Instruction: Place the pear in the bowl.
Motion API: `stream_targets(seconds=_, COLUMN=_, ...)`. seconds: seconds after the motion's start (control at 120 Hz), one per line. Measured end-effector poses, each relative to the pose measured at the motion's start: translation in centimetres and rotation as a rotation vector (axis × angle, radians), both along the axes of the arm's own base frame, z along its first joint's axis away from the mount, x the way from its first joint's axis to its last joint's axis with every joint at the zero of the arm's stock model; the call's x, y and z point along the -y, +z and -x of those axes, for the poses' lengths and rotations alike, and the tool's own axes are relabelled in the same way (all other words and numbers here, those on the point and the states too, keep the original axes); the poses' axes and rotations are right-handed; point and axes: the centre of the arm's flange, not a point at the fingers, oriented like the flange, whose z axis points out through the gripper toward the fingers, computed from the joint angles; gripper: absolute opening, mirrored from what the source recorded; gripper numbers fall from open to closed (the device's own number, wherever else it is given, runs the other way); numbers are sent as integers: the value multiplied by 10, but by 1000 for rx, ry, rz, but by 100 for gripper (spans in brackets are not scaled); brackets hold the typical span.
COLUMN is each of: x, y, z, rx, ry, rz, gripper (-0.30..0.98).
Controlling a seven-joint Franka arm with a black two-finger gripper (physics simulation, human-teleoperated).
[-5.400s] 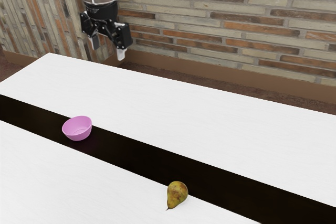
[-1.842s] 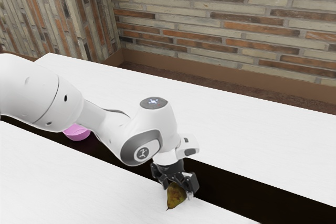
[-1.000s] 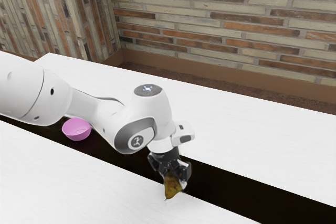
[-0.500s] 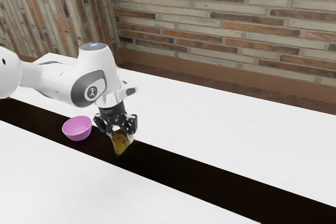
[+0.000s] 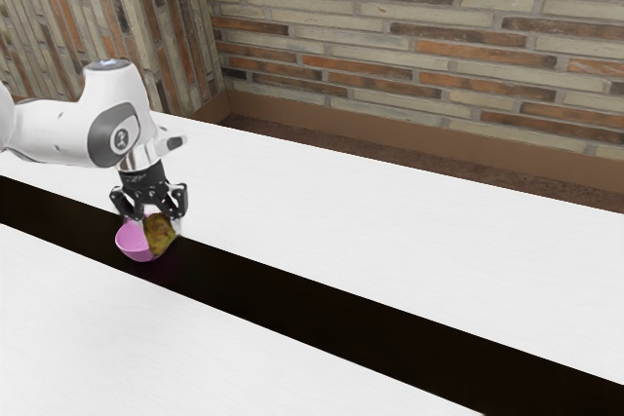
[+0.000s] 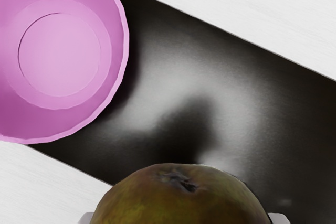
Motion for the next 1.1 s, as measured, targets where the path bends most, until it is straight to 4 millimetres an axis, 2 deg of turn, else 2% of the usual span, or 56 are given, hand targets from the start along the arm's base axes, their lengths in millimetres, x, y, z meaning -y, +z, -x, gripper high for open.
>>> stream_targets(seconds=0.083, x=-23, y=0, z=-16, rx=8, ry=12, rz=-26, gripper=20)
stream_targets(seconds=0.175, x=-53, y=-14, z=-26, rx=-1, ry=45, rz=-23, gripper=20)
stream_targets(seconds=0.267, x=-65, y=-21, z=-29, rx=-6, ry=42, rz=-18, gripper=20)
stream_targets(seconds=0.383, x=-71, y=-32, z=-39, rx=-11, ry=23, rz=-13, gripper=20)
stream_targets(seconds=0.558, x=-97, y=-42, z=-32, rx=-12, ry=35, rz=16, gripper=20)
stream_targets(seconds=0.692, x=-105, y=-42, z=-29, rx=-11, ry=17, rz=22, gripper=20)
stream_targets(seconds=0.917, x=-108, y=-42, z=-37, rx=-1, ry=-58, rz=33, gripper=48)
stream_targets(seconds=1.1, x=-107, y=-40, z=-36, rx=-5, ry=-113, rz=46, gripper=60)
